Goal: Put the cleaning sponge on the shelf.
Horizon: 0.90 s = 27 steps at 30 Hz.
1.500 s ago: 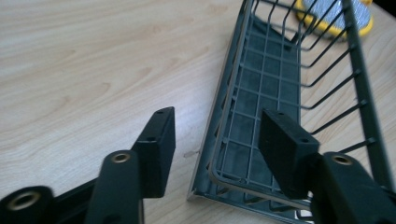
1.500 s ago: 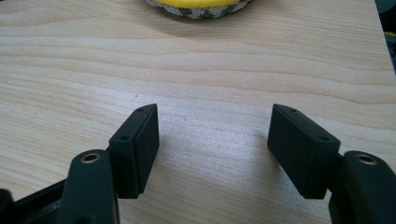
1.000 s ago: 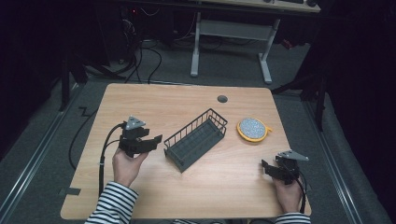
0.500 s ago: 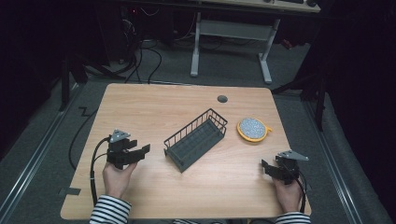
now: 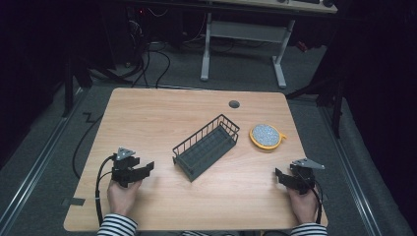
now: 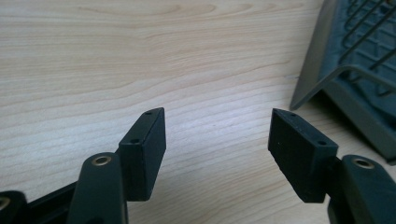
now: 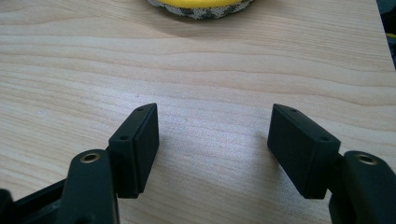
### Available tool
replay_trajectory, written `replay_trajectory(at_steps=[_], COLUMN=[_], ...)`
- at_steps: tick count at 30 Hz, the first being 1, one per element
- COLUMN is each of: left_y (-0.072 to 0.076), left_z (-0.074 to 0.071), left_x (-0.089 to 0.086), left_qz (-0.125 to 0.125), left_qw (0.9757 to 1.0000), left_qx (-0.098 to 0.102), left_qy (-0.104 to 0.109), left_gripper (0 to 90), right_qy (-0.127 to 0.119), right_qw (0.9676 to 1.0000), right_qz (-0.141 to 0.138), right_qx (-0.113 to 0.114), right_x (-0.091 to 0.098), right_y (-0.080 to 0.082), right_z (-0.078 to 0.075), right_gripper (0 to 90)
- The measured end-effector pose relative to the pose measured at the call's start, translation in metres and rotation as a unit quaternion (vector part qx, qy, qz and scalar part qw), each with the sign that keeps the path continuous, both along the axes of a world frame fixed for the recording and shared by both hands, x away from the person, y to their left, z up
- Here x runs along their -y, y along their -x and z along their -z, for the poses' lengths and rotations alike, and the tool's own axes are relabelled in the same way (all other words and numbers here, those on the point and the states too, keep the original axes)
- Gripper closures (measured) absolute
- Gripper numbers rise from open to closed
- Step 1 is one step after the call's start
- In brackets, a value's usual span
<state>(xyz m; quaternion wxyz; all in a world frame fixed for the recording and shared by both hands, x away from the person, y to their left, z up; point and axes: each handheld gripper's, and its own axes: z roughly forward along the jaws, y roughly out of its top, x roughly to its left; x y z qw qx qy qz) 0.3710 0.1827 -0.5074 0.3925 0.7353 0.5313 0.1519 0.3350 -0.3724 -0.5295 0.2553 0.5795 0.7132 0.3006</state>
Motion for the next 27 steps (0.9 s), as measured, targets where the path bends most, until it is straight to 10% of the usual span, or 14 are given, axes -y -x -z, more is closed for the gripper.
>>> replay_trajectory(at_steps=[19,27], left_y=[-0.011,-0.009], left_z=[0.025,0.029], left_x=[0.003,0.003], left_qz=[-0.029,-0.021], left_qw=[0.9969,0.9955], left_qx=[0.012,0.029], left_qy=[-0.073,-0.088], left_gripper=[36.9,35.0], right_qy=[-0.002,-0.022], right_qw=[1.0000,0.9990], right_qz=[-0.009,-0.017], right_qx=[0.001,-0.034], right_x=[0.000,0.003], right_y=[0.000,-0.009], right_z=[-0.001,-0.009], right_gripper=[41.3,45.8])
